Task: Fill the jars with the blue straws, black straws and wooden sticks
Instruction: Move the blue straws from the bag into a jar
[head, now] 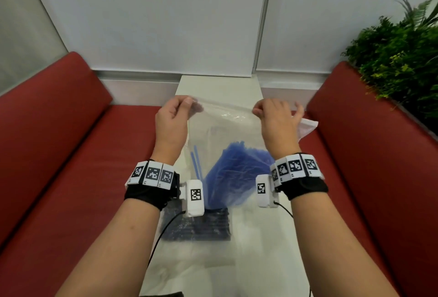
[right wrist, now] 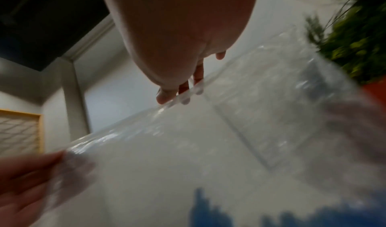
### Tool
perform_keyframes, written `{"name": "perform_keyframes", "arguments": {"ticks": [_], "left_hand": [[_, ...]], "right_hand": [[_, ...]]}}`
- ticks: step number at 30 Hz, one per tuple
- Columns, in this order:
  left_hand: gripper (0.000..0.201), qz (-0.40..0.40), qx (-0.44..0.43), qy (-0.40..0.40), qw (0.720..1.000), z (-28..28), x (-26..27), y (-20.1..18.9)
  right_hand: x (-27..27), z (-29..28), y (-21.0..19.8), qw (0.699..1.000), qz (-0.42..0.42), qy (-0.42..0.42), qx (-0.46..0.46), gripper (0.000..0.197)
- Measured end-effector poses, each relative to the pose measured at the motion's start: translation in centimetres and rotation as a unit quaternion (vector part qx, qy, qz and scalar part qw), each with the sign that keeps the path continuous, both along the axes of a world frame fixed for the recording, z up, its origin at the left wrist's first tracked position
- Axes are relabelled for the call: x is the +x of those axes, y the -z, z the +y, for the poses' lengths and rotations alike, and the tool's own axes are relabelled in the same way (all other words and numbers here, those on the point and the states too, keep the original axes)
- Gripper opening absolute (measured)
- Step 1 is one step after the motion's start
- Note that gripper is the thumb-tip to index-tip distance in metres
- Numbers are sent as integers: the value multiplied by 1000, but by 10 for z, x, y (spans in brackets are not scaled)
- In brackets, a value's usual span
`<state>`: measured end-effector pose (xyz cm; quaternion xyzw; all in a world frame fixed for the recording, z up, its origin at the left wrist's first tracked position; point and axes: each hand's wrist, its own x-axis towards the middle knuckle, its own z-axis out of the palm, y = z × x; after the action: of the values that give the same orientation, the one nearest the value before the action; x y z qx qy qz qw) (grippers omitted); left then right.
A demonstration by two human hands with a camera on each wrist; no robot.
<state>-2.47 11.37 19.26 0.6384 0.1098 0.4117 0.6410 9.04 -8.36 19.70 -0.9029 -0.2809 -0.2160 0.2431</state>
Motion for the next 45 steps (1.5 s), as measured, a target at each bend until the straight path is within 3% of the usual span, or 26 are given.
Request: {"name": "perform_keyframes", "arguments": {"ticks": [6, 9, 13, 16, 19, 22, 24, 26, 28, 32, 35, 37, 40, 45], "left_hand": [[31, -20, -50, -44, 998, 17, 0, -1], [23, -25, -43, -72, 996, 23, -2, -2], [21, -23, -75, -32, 996, 25, 5, 2], [27, -15, -89, 32, 995, 18, 12, 1], [29, -3, -63, 81, 995, 10, 14, -1], [24, 10, -53, 128, 990, 4, 14, -5], [22, 7, -49, 159, 986, 2, 15, -9], [22, -5, -54, 164, 985, -2, 16, -16], [23, -8, -47, 121, 991, -4, 17, -21], [6, 25, 44, -49, 997, -7, 16, -30], [35, 50, 131, -135, 981, -19, 12, -39], [57, 124, 108, -34, 986, -33, 13, -44], [55, 203, 15, 152, 967, -50, 16, -41], [28, 225, -41, 192, 954, -44, 18, -30]], "right_hand": [[29, -45, 5, 996, 6, 72, 42, 17], [35, -60, 8, 994, 1, 93, 58, 22], [32, -62, 10, 993, 29, 108, 47, 21], [21, -46, 3, 998, 68, 4, 12, 19], [5, -21, -8, 981, 146, -129, 1, 37], [-6, -5, -17, 990, 67, -113, -49, 52], [-10, 2, -24, 990, 32, -116, -73, 44], [-9, 7, -30, 986, 38, -132, -90, 22], [-8, 8, -37, 983, 77, -155, -64, 18], [-12, 3, -47, 977, 129, -147, 83, 10], [-16, 1, -48, 967, 132, -126, 177, 3], [-20, 3, -50, 957, 147, -142, 207, 10], [-30, 8, -46, 940, 188, -192, 208, 9], [-37, 2, -31, 905, 301, -217, 207, 6]]}}
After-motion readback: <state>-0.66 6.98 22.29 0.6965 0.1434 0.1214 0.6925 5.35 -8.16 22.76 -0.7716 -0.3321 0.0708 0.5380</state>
